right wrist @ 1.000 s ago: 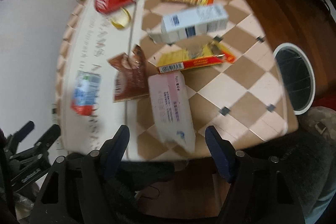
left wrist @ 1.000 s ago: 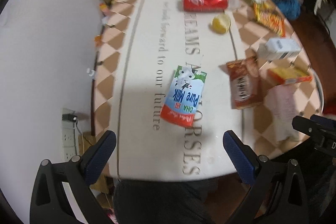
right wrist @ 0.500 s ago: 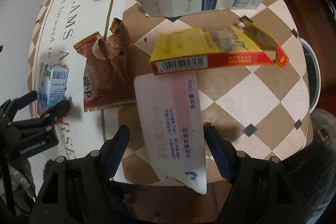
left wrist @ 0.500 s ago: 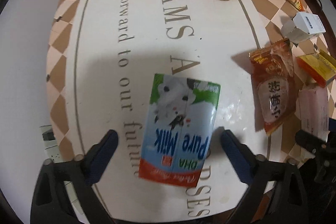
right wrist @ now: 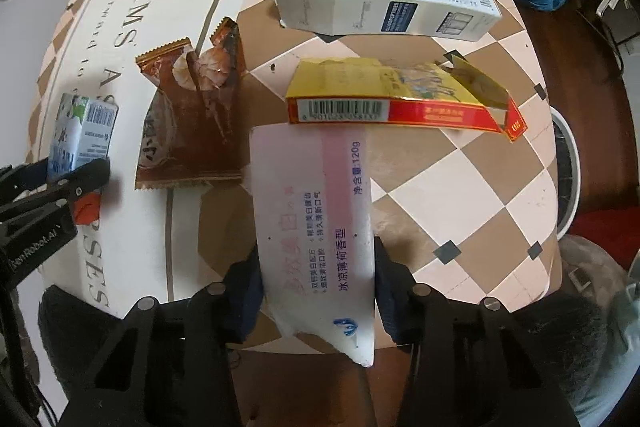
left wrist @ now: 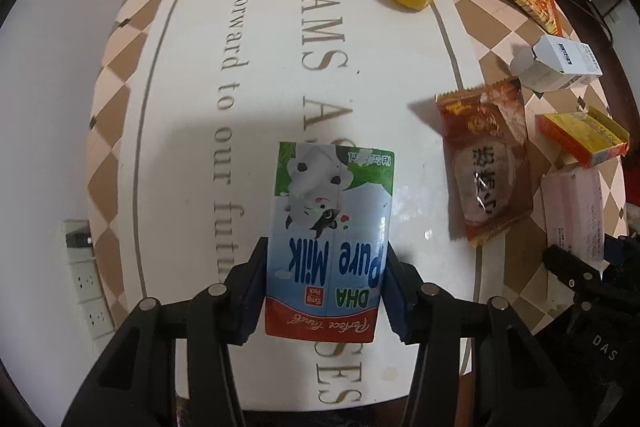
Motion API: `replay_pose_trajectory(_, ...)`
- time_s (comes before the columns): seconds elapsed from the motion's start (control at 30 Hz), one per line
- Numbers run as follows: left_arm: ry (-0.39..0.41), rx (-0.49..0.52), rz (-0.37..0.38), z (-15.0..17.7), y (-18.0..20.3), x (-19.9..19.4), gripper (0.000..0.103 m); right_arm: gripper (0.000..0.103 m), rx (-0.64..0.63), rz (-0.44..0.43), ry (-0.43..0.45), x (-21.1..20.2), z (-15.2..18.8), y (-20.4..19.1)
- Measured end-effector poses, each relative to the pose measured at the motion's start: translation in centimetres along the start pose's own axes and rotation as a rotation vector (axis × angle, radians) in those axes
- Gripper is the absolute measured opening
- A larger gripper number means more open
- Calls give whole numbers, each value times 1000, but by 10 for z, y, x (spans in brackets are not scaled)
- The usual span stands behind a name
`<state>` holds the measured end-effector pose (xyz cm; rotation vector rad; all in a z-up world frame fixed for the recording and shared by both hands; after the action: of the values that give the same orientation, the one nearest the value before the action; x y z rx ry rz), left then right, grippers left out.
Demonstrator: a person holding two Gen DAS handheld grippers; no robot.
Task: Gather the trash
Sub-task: 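Grasp the blue Pure Milk carton with left tool while right tool grasps pink toothpaste box, then carry milk carton with left tool while right tool carries toothpaste box to the bin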
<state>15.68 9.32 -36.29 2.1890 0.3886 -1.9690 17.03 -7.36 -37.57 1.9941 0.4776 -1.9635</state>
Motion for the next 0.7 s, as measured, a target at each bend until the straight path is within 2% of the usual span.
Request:
replay_pose_trajectory(0.07, 16, -22, -14, 6, 1, -4, 47, 49, -11, -7, 15, 0, 17, 0)
replay_pose_trajectory(0.2, 51, -71, -37, 28, 11, -19, 47, 49, -9, -38, 28, 0, 24, 8)
replay_pose_trajectory(0.53, 156, -159, -82, 55, 4, -66, 47, 48, -16, -151, 103, -50, 64, 0)
replay_pose_trajectory(0.6, 181, -171, -87, 49, 3, -77, 47, 48, -13, -183, 118, -63, 70, -1)
replay_pose_trajectory(0.7, 215, -186, -88, 53, 2, -99, 47, 48, -15, -225, 144, -82, 53, 3)
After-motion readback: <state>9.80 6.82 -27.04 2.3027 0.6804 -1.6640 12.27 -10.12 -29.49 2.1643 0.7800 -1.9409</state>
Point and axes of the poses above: each gripper's, at about its wrist camera, not at the fingertips, and x roughly the way its jaws point, y to its right, z to its underside, the point moved 4 cm from there along x, roughly the way its jaws point
